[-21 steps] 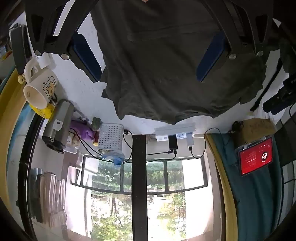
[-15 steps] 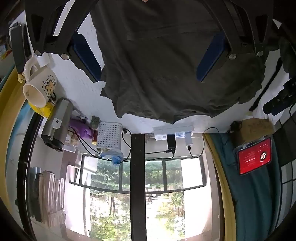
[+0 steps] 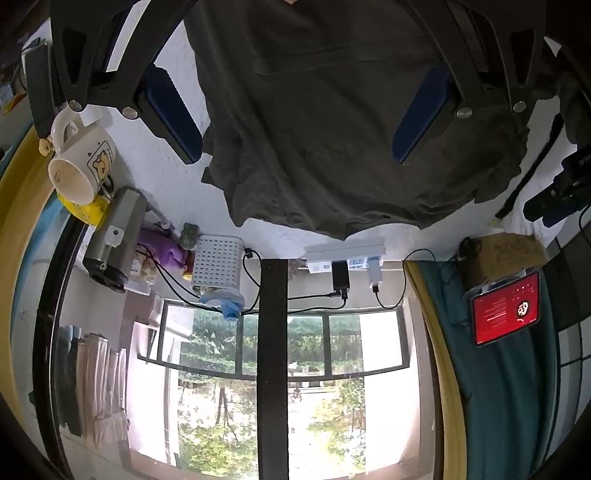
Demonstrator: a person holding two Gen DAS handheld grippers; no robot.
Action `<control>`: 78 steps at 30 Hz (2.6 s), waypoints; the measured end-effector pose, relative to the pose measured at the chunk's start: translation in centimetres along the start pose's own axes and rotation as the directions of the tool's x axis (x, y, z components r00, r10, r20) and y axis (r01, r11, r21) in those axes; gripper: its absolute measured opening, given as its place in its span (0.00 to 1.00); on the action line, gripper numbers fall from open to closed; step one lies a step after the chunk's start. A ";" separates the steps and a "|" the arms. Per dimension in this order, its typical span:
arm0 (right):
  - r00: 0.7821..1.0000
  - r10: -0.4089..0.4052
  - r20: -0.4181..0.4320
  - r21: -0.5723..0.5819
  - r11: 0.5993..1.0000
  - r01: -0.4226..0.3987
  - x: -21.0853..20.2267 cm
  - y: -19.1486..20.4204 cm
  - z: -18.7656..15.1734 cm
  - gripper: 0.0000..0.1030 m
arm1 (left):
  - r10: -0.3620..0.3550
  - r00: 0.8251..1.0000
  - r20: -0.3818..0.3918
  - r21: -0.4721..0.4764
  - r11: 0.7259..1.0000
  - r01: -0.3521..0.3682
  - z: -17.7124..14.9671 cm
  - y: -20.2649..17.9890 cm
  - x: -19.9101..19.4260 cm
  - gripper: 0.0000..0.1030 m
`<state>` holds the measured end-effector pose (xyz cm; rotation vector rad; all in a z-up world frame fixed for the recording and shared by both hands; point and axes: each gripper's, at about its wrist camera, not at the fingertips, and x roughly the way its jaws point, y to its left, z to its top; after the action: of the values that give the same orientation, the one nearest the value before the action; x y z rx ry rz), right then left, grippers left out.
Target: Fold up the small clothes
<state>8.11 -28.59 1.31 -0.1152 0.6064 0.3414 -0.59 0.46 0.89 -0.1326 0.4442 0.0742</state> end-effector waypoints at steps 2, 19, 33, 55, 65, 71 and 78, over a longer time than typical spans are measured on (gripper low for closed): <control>1.000 -0.002 0.000 -0.001 1.000 0.002 0.0 0.0 0.0 1.00 | 0.005 1.000 0.003 -0.002 1.000 -0.005 0.1 0.0 -0.1 0.92; 1.000 -0.001 0.003 -0.007 1.000 0.001 -0.1 0.2 -0.3 1.00 | 0.008 1.000 0.002 0.014 1.000 -0.008 -0.3 -0.4 -0.2 0.92; 1.000 0.002 0.003 -0.005 1.000 -0.002 -0.1 0.2 -0.2 1.00 | 0.026 1.000 -0.009 0.013 1.000 -0.026 -0.1 -0.4 -0.2 0.92; 1.000 0.008 0.003 -0.015 1.000 -0.008 -0.2 0.5 -0.2 1.00 | 0.032 0.999 -0.007 0.011 0.999 -0.032 -0.2 -0.2 -0.3 0.92; 1.000 0.014 -0.003 -0.011 1.000 -0.014 0.1 0.3 -0.2 1.00 | 0.034 0.999 -0.013 0.014 0.999 -0.033 -0.1 -0.3 -0.1 0.92; 1.000 0.020 -0.015 -0.008 1.000 -0.020 0.8 0.1 0.0 1.00 | 0.036 0.999 -0.027 0.019 0.999 -0.035 0.0 -0.5 0.6 0.92; 0.999 0.025 -0.031 0.000 1.000 -0.025 2.1 -0.5 0.3 1.00 | 0.042 0.998 -0.048 0.024 0.999 -0.041 0.3 -0.8 1.6 0.92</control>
<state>10.02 -28.44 0.34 -0.1130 0.6384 0.3648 1.08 -0.22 0.56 -0.1027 0.4961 0.1072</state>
